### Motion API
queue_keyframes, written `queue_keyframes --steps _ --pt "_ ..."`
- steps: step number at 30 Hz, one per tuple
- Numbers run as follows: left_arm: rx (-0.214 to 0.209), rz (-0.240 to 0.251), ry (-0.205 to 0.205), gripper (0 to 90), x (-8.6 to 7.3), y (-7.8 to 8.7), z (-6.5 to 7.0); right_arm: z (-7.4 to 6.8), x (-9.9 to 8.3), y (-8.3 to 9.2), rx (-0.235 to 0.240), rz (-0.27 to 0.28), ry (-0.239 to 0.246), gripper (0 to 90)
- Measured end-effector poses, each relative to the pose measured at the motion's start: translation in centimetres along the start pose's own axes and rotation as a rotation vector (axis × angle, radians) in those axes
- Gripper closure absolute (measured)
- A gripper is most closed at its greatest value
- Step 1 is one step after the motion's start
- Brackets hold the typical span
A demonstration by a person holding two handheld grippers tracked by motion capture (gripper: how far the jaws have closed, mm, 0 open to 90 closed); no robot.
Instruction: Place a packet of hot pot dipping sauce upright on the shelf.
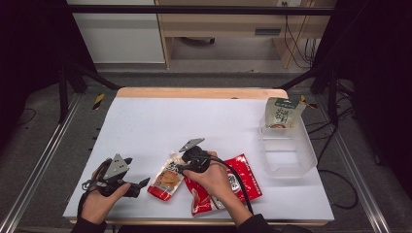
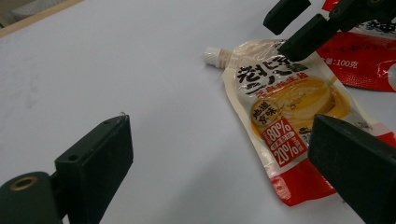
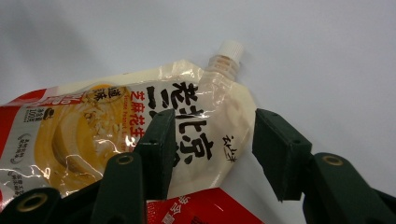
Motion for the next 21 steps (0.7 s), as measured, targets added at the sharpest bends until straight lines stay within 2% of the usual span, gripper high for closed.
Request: queue_keyframes --steps 3,6,8,12,16,21 --pt "0.000 0.001 0.001 7.0 0.0 0.1 0.0 0.0 -0.3 -0.3 0.005 -0.015 -0.017 48.8" --pt "-0.005 0.000 0.002 7.0 0.0 0.1 0.0 0.2 -0.6 -0.4 0.001 -0.004 -0.027 47.3" --pt "-0.008 0.000 0.002 6.9 0.0 0.0 0.0 0.4 -0.8 -0.4 0.005 0.003 -0.053 46.2" --pt "-0.016 -0.001 0.002 7.0 0.0 0.0 0.1 0.5 -1.1 -0.5 0.020 0.003 -0.074 47.5" --pt "-0.015 0.000 0.007 6.9 0.0 0.0 0.0 0.3 -1.2 -0.6 0.036 0.004 -0.101 53.7" --pt "-0.020 -0.006 0.006 6.9 -0.1 -0.1 0.1 -0.2 -1.1 -0.6 0.027 -0.006 -0.064 66.8"
Point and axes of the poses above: each handheld gripper's, and its own axes: y roughly backward along the jaws, x roughly out of its top, z roughly to its right, the point moved 5 cm from there along -y, roughly forward along the jaws, and after that the axes turned 15 degrees about x, right-handed, at the moved point
